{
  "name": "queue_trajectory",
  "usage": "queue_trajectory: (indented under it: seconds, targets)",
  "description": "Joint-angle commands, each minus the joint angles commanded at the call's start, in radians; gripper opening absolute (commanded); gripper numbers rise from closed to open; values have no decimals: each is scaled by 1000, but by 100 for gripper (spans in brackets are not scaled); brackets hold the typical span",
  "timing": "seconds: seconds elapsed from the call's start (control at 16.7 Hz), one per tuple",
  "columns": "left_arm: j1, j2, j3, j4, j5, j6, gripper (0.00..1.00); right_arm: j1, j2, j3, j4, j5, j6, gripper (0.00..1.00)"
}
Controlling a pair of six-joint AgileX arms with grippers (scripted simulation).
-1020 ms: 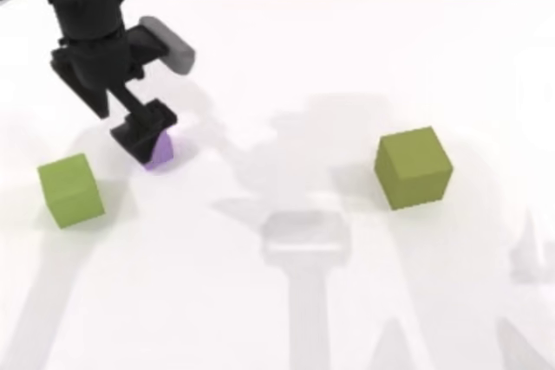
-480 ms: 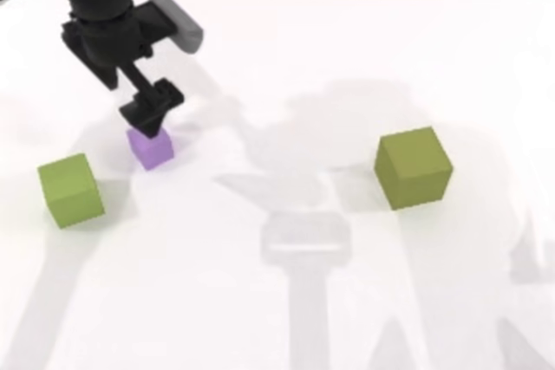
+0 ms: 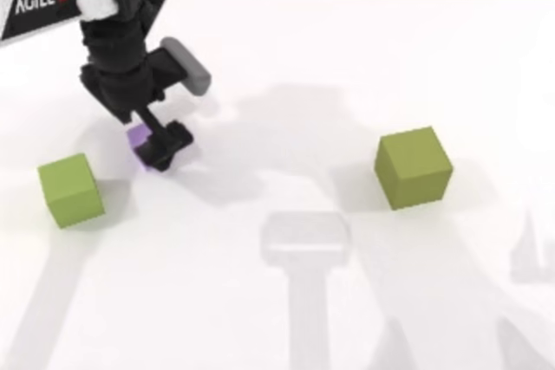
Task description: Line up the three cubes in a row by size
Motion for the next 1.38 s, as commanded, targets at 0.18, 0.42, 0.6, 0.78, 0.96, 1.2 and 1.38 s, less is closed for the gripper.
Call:
queue_trajectory:
  seconds: [0.18, 0.42, 0.6, 0.78, 0.96, 1.2, 1.38]
  targets:
    - [0, 19, -45, 54, 0, 0, 100, 0, 0, 0, 0, 0, 0, 100]
    - [0, 19, -45, 55, 0, 0, 92, 0, 0, 0, 0, 0, 0, 100]
    - [0, 19, -45, 55, 0, 0, 70, 0, 0, 0, 0, 0, 0, 100]
    - [0, 19, -45, 55, 0, 0, 47, 0, 0, 0, 0, 0, 0, 100]
    - [0, 19, -45, 55, 0, 0, 25, 0, 0, 0, 0, 0, 0, 100]
    - [0, 19, -45, 55, 0, 0, 0, 0, 0, 0, 0, 0, 0, 100]
    - [0, 19, -45, 55, 0, 0, 0, 0, 0, 0, 0, 0, 0, 100]
